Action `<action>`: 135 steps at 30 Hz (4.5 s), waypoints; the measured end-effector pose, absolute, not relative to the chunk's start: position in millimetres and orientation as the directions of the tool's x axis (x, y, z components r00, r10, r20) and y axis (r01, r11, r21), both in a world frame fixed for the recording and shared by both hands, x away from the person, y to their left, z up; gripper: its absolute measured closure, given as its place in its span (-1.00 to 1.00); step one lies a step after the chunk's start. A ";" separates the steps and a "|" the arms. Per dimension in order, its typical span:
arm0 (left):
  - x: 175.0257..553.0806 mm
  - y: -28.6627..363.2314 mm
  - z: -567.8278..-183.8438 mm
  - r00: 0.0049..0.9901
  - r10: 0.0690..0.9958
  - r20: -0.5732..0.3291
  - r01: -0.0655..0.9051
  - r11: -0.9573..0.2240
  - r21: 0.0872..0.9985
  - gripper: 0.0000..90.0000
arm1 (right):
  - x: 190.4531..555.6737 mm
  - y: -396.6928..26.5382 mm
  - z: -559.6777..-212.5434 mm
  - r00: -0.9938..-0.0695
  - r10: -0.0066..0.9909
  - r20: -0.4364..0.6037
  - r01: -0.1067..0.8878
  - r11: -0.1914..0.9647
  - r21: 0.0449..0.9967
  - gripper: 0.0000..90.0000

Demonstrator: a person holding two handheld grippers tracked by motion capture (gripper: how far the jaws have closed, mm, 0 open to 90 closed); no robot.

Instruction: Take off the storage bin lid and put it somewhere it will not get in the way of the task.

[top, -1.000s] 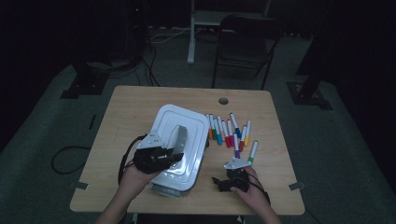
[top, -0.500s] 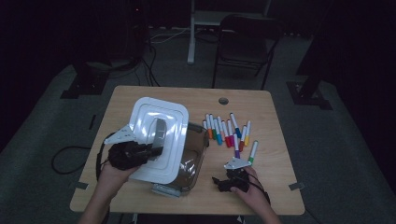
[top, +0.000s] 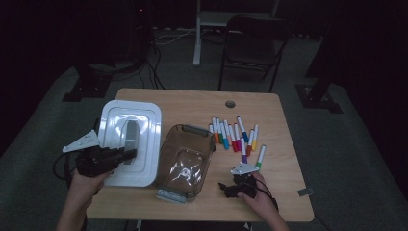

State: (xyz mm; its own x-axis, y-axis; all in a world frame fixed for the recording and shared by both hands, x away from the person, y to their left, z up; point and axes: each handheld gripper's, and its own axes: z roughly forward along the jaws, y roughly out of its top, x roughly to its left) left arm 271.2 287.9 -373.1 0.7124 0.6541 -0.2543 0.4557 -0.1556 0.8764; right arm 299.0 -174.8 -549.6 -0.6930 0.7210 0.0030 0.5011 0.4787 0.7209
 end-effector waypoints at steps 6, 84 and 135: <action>275.8 315.9 -393.5 0.666 0.685 -0.296 0.493 -0.106 0.863 0.74 | 299.0 -174.8 -549.6 -0.693 0.721 0.003 0.501 0.479 0.721 -0.74; 312.0 255.4 -496.6 0.547 0.835 -0.059 0.522 -0.285 0.804 -0.99 | 296.2 -165.2 -549.3 -0.617 0.787 0.003 0.546 0.425 0.722 -0.69; 271.5 135.7 -501.8 0.726 0.686 -0.038 0.446 -0.429 0.786 -0.99 | 301.0 -259.2 -510.8 -0.408 0.913 -0.007 0.606 0.277 0.746 -0.42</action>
State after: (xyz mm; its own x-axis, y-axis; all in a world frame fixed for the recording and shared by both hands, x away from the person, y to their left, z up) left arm 271.5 135.7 -501.8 0.7264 0.6862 -0.0379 0.4461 -0.4288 0.7856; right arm 301.0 -259.2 -510.8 -0.4080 0.9130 -0.0074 0.6056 0.2767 0.7461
